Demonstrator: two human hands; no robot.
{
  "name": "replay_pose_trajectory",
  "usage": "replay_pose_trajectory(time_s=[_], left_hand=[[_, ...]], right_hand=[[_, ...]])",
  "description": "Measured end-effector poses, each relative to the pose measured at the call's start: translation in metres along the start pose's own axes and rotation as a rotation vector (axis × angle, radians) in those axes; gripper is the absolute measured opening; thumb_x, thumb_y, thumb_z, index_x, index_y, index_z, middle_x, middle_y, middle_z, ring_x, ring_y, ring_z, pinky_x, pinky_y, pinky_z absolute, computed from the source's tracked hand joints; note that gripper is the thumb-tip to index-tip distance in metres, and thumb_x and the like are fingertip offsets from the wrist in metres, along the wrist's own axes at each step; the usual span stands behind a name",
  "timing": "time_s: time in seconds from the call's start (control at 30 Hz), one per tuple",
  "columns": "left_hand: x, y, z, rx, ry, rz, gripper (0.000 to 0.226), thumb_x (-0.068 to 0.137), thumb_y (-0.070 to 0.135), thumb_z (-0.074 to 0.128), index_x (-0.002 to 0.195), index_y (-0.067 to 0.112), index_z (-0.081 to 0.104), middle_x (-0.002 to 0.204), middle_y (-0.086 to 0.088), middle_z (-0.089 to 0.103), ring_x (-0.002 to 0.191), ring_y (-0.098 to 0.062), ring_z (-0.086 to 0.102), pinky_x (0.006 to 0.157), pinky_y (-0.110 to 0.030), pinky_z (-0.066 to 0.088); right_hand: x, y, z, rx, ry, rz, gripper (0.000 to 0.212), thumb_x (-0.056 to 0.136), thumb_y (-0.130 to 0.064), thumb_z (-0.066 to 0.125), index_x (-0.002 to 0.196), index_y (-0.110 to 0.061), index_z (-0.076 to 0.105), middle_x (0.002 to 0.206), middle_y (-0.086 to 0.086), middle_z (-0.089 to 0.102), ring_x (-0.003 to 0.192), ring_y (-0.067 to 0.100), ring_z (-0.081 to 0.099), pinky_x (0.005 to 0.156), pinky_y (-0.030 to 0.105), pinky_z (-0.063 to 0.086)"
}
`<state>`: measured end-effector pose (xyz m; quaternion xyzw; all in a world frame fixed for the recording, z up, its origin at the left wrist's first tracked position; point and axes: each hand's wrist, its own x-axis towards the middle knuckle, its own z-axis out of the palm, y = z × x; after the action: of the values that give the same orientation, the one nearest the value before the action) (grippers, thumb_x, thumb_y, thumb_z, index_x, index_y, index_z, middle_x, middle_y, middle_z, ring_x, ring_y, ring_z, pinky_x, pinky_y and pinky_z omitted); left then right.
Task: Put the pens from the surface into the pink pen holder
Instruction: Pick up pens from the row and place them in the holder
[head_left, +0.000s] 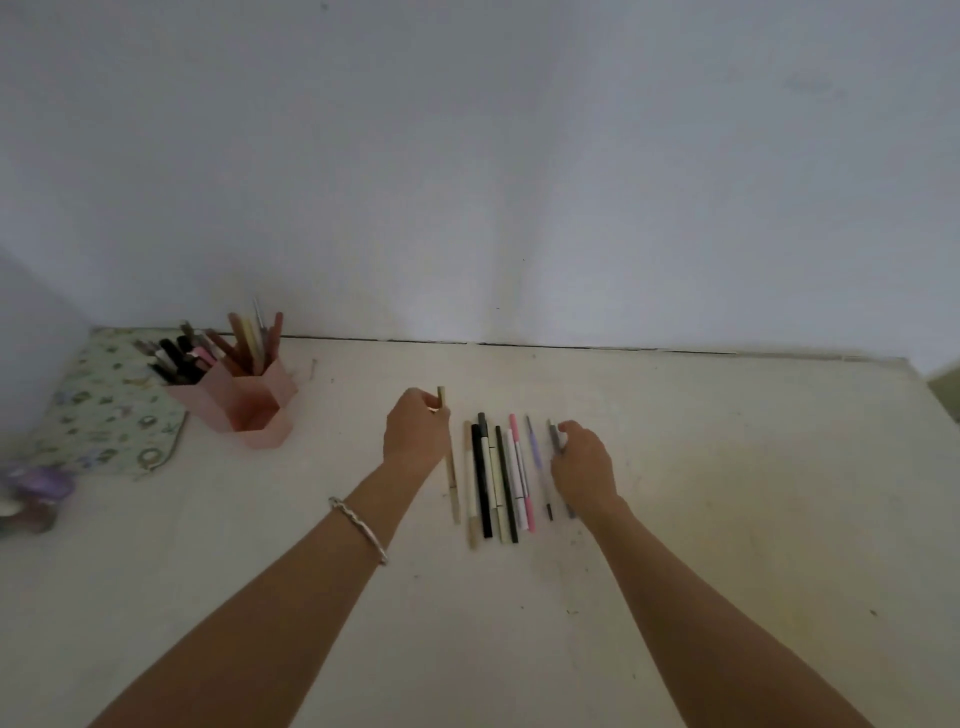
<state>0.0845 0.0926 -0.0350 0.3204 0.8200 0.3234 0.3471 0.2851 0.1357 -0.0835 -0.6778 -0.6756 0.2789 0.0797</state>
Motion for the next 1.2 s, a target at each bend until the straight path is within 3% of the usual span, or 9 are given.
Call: replay_pose_trajectory(time_s=[0.1,0.2,0.27,0.47,0.6,0.77,0.87,1.0,1.2], left_hand=[[0.003,0.002,-0.021,-0.186,0.108,0.11,0.018,0.095,0.013,0.057,0.113,0.014,0.055,0.09,-0.003,0.067,0.074,-0.018,0.062,0.077,-0.038,0.056],[0.01,0.007,-0.061,-0.252,0.307,0.306,0.036,0.094,0.009,0.057,0.127,0.021,0.05,0.077,0.014,0.058,0.07,-0.007,0.058,0.072,-0.022,0.05],[0.019,0.011,-0.096,-0.237,0.423,0.403,0.042,0.095,0.009,0.056,0.134,0.022,0.047,0.08,0.016,0.056,0.071,0.0,0.057,0.07,-0.013,0.046],[0.045,0.006,-0.185,-0.096,0.671,0.521,0.032,0.094,0.007,0.054,0.126,0.015,0.054,0.114,-0.007,0.057,0.088,-0.014,0.059,0.08,-0.028,0.054],[0.058,-0.006,-0.212,0.016,0.675,0.514,0.03,0.096,0.011,0.055,0.124,0.021,0.052,0.114,-0.002,0.056,0.084,-0.01,0.06,0.079,-0.033,0.057],[0.071,-0.015,-0.22,0.122,0.619,0.541,0.028,0.097,0.01,0.054,0.122,0.023,0.051,0.112,0.002,0.055,0.08,-0.009,0.058,0.072,-0.023,0.051],[0.079,-0.022,-0.222,0.234,0.556,0.55,0.022,0.096,0.01,0.054,0.116,0.019,0.053,0.11,-0.002,0.059,0.081,-0.015,0.061,0.072,-0.024,0.049],[0.086,-0.03,-0.226,0.567,0.547,0.579,0.02,0.096,0.024,0.055,0.1,0.012,0.07,0.113,-0.005,0.066,0.11,-0.022,0.057,0.093,-0.035,0.041],[0.084,-0.025,-0.24,0.416,0.671,0.548,0.026,0.101,0.021,0.045,0.11,0.011,0.067,0.113,-0.005,0.067,0.112,-0.024,0.055,0.093,-0.036,0.04]], right_hand=[[0.0,-0.015,0.0,-0.032,0.018,-0.082,0.055,0.092,0.004,0.045,0.144,-0.012,0.037,0.118,0.016,0.055,0.102,0.029,0.059,0.082,0.031,0.046],[0.007,-0.052,-0.016,0.098,0.081,-0.174,0.068,0.088,0.0,0.052,0.149,-0.019,0.029,0.103,0.012,0.053,0.081,0.021,0.054,0.071,0.029,0.043],[0.013,-0.09,-0.024,0.225,0.111,-0.252,0.069,0.086,-0.002,0.053,0.148,-0.022,0.032,0.096,0.008,0.051,0.078,0.017,0.05,0.071,0.027,0.041],[0.011,-0.203,-0.016,0.34,-0.026,-0.469,0.051,0.088,-0.007,0.055,0.134,-0.027,0.045,0.099,0.006,0.048,0.073,0.008,0.047,0.058,0.016,0.038],[0.004,-0.243,0.0,0.343,-0.124,-0.551,0.061,0.09,-0.006,0.052,0.144,-0.029,0.035,0.1,0.002,0.041,0.066,0.008,0.046,0.051,0.009,0.04],[-0.002,-0.269,0.015,0.489,-0.158,-0.497,0.055,0.085,-0.002,0.058,0.127,-0.028,0.035,0.102,0.01,0.051,0.075,0.019,0.058,0.054,0.018,0.049],[-0.005,-0.281,0.024,0.647,-0.056,-0.463,0.057,0.081,0.002,0.061,0.12,-0.029,0.034,0.091,0.002,0.056,0.066,0.013,0.059,0.05,0.012,0.047],[-0.014,-0.297,0.04,0.816,0.076,-0.508,0.055,0.084,0.002,0.062,0.122,-0.026,0.036,0.086,-0.004,0.06,0.071,0.008,0.065,0.064,0.015,0.054],[-0.027,-0.312,0.07,0.679,0.093,-0.718,0.049,0.09,-0.001,0.058,0.121,-0.032,0.036,0.095,-0.003,0.06,0.084,0.008,0.063,0.078,0.023,0.056]])
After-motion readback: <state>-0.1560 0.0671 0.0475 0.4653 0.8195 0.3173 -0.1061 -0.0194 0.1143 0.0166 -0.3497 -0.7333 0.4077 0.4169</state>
